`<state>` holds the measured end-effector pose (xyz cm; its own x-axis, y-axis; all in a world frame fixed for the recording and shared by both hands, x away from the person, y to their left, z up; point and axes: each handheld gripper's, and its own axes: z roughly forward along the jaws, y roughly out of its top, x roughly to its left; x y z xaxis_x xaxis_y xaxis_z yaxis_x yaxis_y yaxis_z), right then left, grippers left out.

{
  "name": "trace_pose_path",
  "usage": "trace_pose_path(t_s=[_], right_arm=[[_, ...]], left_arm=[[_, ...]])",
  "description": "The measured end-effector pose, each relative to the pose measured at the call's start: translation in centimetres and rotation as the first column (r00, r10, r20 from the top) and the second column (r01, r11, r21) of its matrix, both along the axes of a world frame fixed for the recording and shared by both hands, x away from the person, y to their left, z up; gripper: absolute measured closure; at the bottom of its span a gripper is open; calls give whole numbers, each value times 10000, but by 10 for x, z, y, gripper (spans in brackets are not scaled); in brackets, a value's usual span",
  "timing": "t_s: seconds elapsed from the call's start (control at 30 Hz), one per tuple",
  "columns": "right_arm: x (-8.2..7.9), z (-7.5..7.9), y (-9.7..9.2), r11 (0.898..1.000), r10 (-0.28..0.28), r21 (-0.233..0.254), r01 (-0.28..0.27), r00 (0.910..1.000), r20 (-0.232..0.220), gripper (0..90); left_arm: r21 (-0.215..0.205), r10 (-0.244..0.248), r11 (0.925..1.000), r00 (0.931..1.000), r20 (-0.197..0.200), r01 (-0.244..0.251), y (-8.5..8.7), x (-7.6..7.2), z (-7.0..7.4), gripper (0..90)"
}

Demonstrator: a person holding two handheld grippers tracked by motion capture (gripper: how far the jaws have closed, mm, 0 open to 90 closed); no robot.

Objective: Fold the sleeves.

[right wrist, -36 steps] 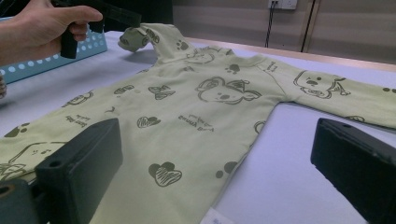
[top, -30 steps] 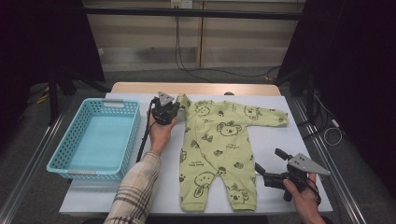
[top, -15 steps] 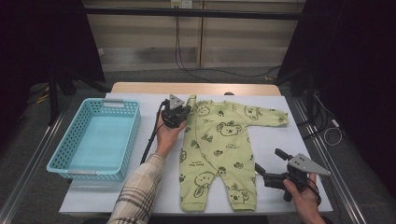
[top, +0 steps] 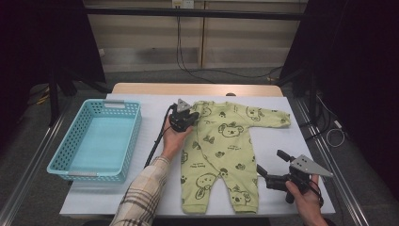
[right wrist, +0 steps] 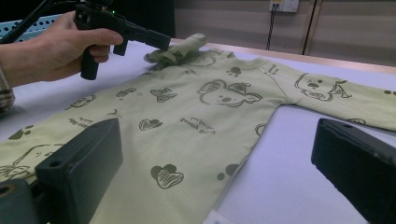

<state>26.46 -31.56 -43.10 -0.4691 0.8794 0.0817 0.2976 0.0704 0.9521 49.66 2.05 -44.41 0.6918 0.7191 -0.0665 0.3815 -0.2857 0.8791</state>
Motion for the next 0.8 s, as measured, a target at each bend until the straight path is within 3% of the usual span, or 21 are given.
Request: trace_pose_path(t_s=[0.33,0.4,0.43,0.47,0.5,0.67,0.8], right_arm=[[0,0,0,10000,21,-6,-21,10000,-13,15],[0,0,0,10000,22,-12,-23,10000,-13,15],[0,0,0,10000,21,-15,-21,10000,-12,15],[0,0,0,10000,26,-14,-26,10000,-19,16],[0,0,0,10000,1,-37,0,10000,1,16],[0,0,0,10000,-4,-38,4,10000,6,16],[0,0,0,9999,12,-114,-12,10000,1,15]], left_arm=[[447,-275,9986,9984,-490,297,-10,3,-15,885],[368,-249,9990,9977,-635,273,-10,4,-16,879],[427,-265,9987,9972,-705,295,-10,5,-16,873],[824,-479,9951,9963,-714,537,-9,6,-15,871],[540,-324,9979,9964,-779,366,-12,6,-17,860],[681,-388,9966,9937,-1052,461,-14,8,-17,788],[898,-369,9949,9940,-1026,462,-13,6,-17,745]])
